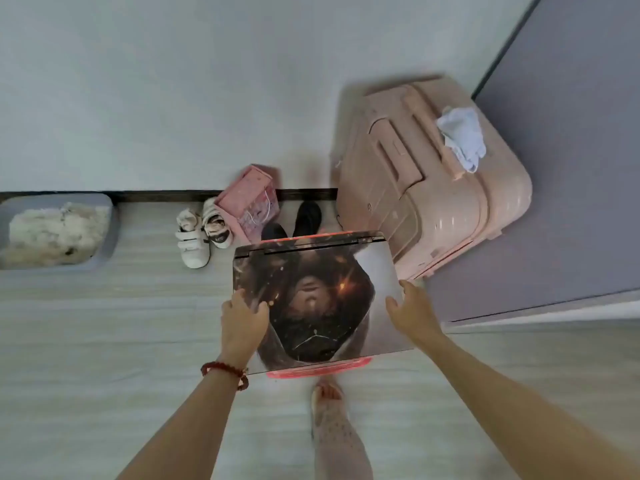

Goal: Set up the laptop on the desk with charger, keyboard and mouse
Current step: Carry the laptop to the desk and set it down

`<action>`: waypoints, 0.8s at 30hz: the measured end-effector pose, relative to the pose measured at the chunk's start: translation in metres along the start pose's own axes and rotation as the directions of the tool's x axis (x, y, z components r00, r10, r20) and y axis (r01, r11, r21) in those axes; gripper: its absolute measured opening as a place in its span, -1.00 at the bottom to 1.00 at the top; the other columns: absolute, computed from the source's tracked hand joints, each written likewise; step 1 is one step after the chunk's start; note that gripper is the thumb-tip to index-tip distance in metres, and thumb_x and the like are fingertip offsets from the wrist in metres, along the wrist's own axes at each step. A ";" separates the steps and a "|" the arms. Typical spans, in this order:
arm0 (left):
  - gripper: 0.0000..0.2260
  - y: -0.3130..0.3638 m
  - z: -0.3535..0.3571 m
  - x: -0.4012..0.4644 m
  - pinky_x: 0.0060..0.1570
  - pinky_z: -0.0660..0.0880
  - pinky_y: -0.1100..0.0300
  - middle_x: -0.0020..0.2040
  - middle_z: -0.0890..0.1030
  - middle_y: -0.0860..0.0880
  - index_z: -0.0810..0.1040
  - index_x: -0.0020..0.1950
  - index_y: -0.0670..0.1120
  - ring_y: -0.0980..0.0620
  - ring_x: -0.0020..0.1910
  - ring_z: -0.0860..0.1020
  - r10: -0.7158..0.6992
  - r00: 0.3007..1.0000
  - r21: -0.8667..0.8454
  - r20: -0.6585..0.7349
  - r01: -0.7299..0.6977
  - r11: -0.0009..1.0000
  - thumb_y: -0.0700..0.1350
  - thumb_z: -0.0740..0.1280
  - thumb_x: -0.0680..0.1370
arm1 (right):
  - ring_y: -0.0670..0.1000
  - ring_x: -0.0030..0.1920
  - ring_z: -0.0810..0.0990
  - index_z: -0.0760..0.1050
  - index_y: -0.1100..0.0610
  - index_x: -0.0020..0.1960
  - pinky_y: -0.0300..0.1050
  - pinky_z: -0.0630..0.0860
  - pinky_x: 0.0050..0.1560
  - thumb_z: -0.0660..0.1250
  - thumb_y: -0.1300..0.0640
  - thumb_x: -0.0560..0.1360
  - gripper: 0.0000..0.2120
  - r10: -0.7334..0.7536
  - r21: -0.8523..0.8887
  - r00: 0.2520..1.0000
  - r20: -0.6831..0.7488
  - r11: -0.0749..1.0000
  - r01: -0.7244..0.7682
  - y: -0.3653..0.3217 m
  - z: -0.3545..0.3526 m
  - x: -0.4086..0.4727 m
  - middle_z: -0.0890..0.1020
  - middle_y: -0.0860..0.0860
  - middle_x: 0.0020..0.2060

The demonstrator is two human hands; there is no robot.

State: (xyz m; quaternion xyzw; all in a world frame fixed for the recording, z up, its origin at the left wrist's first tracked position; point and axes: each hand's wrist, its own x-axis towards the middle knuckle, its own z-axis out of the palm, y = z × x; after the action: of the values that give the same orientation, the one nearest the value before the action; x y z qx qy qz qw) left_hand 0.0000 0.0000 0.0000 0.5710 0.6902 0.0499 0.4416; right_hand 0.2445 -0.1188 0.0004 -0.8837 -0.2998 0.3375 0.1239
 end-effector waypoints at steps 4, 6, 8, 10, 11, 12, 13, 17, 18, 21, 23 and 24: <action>-0.24 -0.023 0.042 0.046 0.32 0.21 -0.27 0.47 0.11 -0.19 0.01 0.48 -0.08 -0.26 0.42 0.15 -0.146 0.988 0.208 -0.049 0.153 0.966 0.14 0.35 0.45 | 0.23 0.39 0.24 0.05 0.12 0.46 0.18 0.31 0.31 0.27 -0.14 0.48 -0.30 0.071 -0.093 0.997 0.043 0.993 -0.067 0.017 0.029 0.057 0.22 0.17 0.42; -0.11 -0.034 0.054 0.056 0.35 0.14 -0.29 0.50 0.04 -0.17 -0.08 0.49 -0.05 -0.27 0.45 0.09 -0.170 0.983 0.236 -0.065 0.181 0.955 0.17 0.41 0.40 | 0.24 0.39 0.24 -0.03 0.08 0.47 0.21 0.32 0.30 0.34 -0.17 0.43 -0.18 0.091 -0.063 0.993 0.069 0.994 -0.087 0.022 0.042 0.070 0.17 0.15 0.44; -0.05 -0.042 0.060 0.066 0.36 0.14 -0.29 0.50 0.02 -0.17 -0.12 0.49 -0.07 -0.28 0.45 0.08 -0.184 0.980 0.231 -0.082 0.198 0.953 0.15 0.45 0.36 | 0.25 0.39 0.25 -0.11 0.07 0.48 0.22 0.34 0.29 0.40 -0.15 0.39 -0.09 0.106 -0.022 0.991 0.087 0.994 -0.104 0.025 0.052 0.080 0.15 0.15 0.44; 0.00 -0.046 0.061 0.074 0.34 0.19 -0.29 0.49 0.05 -0.19 -0.14 0.49 -0.07 -0.29 0.43 0.12 -0.150 0.985 0.233 -0.083 0.165 0.958 0.11 0.49 0.33 | 0.25 0.40 0.24 -0.17 0.07 0.49 0.22 0.32 0.31 0.44 -0.10 0.37 -0.02 0.100 0.019 0.991 0.083 0.995 -0.102 0.026 0.059 0.085 0.12 0.15 0.46; 0.01 -0.046 0.060 0.078 0.34 0.22 -0.29 0.48 0.06 -0.20 -0.14 0.49 -0.06 -0.29 0.42 0.14 -0.126 0.989 0.238 -0.072 0.140 0.961 0.10 0.51 0.31 | 0.25 0.41 0.22 -0.19 0.07 0.50 0.23 0.30 0.33 0.45 -0.08 0.37 0.00 0.106 0.040 0.992 0.074 0.993 -0.109 0.026 0.061 0.087 0.11 0.14 0.47; 0.03 -0.045 0.059 0.082 0.33 0.25 -0.28 0.46 0.08 -0.21 -0.14 0.49 -0.05 -0.29 0.41 0.16 -0.110 0.992 0.236 -0.066 0.122 0.964 0.08 0.53 0.30 | 0.25 0.42 0.20 -0.19 0.07 0.50 0.23 0.28 0.34 0.47 -0.06 0.36 0.01 0.118 0.055 0.991 0.069 0.991 -0.122 0.025 0.061 0.090 0.10 0.13 0.47; 0.05 -0.045 0.057 0.085 0.33 0.27 -0.26 0.45 0.09 -0.22 -0.14 0.49 -0.04 -0.29 0.39 0.18 -0.113 0.992 0.232 -0.063 0.125 0.965 0.07 0.54 0.28 | 0.24 0.42 0.19 -0.19 0.07 0.50 0.23 0.27 0.35 0.48 -0.04 0.35 0.02 0.125 0.065 0.989 0.075 0.989 -0.130 0.024 0.062 0.092 0.10 0.13 0.47; 0.12 -0.041 0.052 0.094 0.31 0.33 -0.21 0.38 0.15 -0.24 -0.17 0.49 -0.01 -0.29 0.33 0.25 -0.166 0.984 0.212 -0.058 0.174 0.962 0.05 0.58 0.22 | 0.23 0.39 0.24 -0.09 0.07 0.49 0.24 0.30 0.32 0.52 0.03 0.32 -0.01 0.151 0.094 0.988 0.041 0.984 -0.154 0.023 0.062 0.094 0.17 0.14 0.44; 0.13 -0.040 0.052 0.096 0.31 0.32 -0.21 0.38 0.14 -0.24 -0.18 0.49 -0.01 -0.29 0.33 0.25 -0.200 0.979 0.181 -0.047 0.206 0.962 0.04 0.59 0.22 | 0.23 0.39 0.23 -0.08 0.07 0.49 0.25 0.30 0.33 0.52 0.05 0.32 -0.02 0.153 0.106 0.987 0.041 0.982 -0.157 0.023 0.061 0.094 0.17 0.14 0.44; 0.05 -0.047 0.048 0.094 0.31 0.32 -0.22 0.38 0.18 -0.24 -0.06 0.46 -0.04 -0.27 0.34 0.26 -0.265 0.964 0.114 -0.030 0.267 0.957 0.02 0.59 0.21 | 0.24 0.41 0.21 -0.05 0.10 0.48 0.26 0.27 0.34 0.52 0.09 0.32 -0.04 0.141 0.107 0.989 0.048 0.984 -0.146 0.019 0.061 0.092 0.18 0.14 0.44; -0.01 -0.052 0.046 0.088 0.31 0.32 -0.23 0.38 0.21 -0.24 0.01 0.43 -0.07 -0.26 0.34 0.27 -0.279 0.959 0.101 -0.043 0.282 0.954 0.04 0.59 0.22 | 0.25 0.41 0.21 -0.04 0.10 0.48 0.29 0.26 0.35 0.52 0.10 0.33 -0.06 0.137 0.102 0.989 0.059 0.984 -0.142 0.017 0.060 0.089 0.18 0.14 0.44; -0.02 -0.056 0.044 0.084 0.31 0.32 -0.24 0.38 0.21 -0.24 0.02 0.42 -0.07 -0.26 0.34 0.27 -0.278 0.959 0.097 -0.048 0.281 0.955 0.05 0.58 0.22 | 0.25 0.41 0.21 -0.04 0.09 0.48 0.30 0.25 0.36 0.51 0.10 0.34 -0.07 0.132 0.101 0.989 0.065 0.985 -0.138 0.015 0.059 0.086 0.18 0.13 0.44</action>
State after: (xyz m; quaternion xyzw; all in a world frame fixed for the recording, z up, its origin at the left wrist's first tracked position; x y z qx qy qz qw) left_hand -0.0082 0.0313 -0.1050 0.4887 0.7730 -0.0389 0.4026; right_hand 0.2626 -0.0773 -0.0947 -0.8840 -0.2246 0.3861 0.1381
